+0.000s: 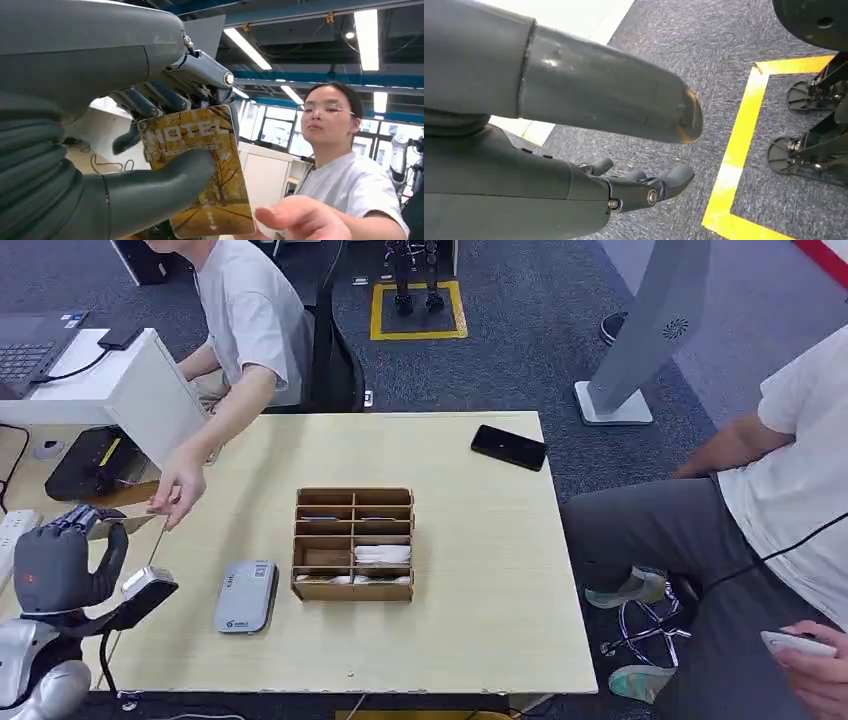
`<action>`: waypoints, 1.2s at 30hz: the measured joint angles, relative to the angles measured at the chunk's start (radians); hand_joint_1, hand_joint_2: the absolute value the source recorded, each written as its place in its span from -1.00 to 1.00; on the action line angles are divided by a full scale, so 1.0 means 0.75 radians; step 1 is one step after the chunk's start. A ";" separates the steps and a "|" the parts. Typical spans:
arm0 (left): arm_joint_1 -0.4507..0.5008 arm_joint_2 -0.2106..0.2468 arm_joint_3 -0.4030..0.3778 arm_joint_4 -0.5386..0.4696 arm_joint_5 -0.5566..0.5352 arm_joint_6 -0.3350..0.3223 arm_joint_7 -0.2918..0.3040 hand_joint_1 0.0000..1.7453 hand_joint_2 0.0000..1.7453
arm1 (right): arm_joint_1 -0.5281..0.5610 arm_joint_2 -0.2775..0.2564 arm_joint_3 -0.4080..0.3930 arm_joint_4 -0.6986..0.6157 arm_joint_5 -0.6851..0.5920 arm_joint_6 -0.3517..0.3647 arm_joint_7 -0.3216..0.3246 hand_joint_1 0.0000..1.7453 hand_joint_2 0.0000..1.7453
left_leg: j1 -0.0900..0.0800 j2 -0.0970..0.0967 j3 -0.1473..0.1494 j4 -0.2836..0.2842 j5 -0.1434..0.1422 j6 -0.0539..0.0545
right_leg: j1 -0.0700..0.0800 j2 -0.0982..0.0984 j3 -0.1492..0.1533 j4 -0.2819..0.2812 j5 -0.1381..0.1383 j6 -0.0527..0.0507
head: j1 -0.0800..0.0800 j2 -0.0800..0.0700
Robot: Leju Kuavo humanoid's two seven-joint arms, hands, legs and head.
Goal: Pass the card to the sensor for recognition and then transmit it.
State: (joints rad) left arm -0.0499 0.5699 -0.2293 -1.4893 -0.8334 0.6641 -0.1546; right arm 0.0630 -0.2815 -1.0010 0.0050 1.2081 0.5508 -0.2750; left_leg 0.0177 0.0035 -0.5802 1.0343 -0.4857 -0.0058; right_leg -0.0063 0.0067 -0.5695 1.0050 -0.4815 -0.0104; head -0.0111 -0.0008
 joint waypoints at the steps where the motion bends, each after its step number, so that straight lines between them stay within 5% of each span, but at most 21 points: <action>1: 0.000 -0.001 0.000 0.000 0.046 -0.007 -0.024 1.00 1.00 | -0.001 0.000 0.000 0.000 0.006 -0.003 0.000 -1.00 -1.00 | 0.000 0.000 0.000 0.000 0.000 0.000 | 0.000 0.000 0.000 0.000 0.000 0.000 | 0.000 0.000; 7: 0.000 -0.007 0.000 0.000 0.224 -0.055 -0.118 1.00 1.00 | -0.007 0.001 0.000 0.000 0.015 -0.007 0.000 -1.00 -1.00 | 0.000 0.000 0.000 0.000 0.000 0.000 | 0.000 0.000 0.000 0.000 0.000 0.000 | 0.000 0.000; 10: 0.000 -0.011 0.000 -0.001 0.389 -0.147 -0.185 1.00 1.00 | -0.009 0.001 0.000 0.000 0.023 -0.007 0.000 -1.00 -1.00 | 0.000 0.000 0.000 0.000 0.000 0.000 | 0.000 0.000 0.000 0.000 0.000 0.000 | 0.000 0.000; 13: 0.000 -0.026 0.000 -0.017 0.649 -0.355 -0.177 1.00 1.00 | -0.011 0.002 -0.004 0.000 0.023 -0.007 0.008 -1.00 -1.00 | 0.000 0.000 0.000 0.000 0.000 0.000 | 0.000 0.000 0.000 0.000 0.000 0.000 | 0.000 0.000; 18: 0.006 -0.057 -0.001 -0.073 1.137 -0.697 -0.049 1.00 1.00 | -0.011 0.002 -0.031 0.000 0.005 0.001 0.037 -1.00 -1.00 | 0.000 0.000 0.000 0.000 0.000 0.000 | 0.000 0.000 0.000 0.000 0.000 0.000 | 0.000 0.000; 28: 0.010 -0.062 -0.001 -0.114 1.306 -0.764 0.112 1.00 1.00 | -0.007 0.002 -0.068 0.000 -0.013 0.010 0.064 -1.00 -1.00 | 0.000 0.000 0.000 0.000 0.000 0.000 | 0.000 0.000 0.000 0.000 0.000 0.000 | 0.000 0.000; 36: 0.017 -0.049 -0.015 -0.114 1.320 -0.770 0.128 1.00 1.00 | -0.005 0.002 -0.080 0.000 -0.016 0.011 0.073 -1.00 -1.00 | 0.000 0.000 0.000 0.000 0.000 0.000 | 0.000 0.000 0.000 0.000 0.000 0.000 | 0.000 0.000</action>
State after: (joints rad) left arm -0.0369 0.5329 -0.2407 -1.5747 0.1564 0.0870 -0.0583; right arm 0.0591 -0.2804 -1.0613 0.0050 1.1959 0.5592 -0.2205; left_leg 0.0177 0.0035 -0.5803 1.0343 -0.4857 -0.0057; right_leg -0.0063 0.0066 -0.5696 1.0050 -0.4815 -0.0104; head -0.0111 -0.0008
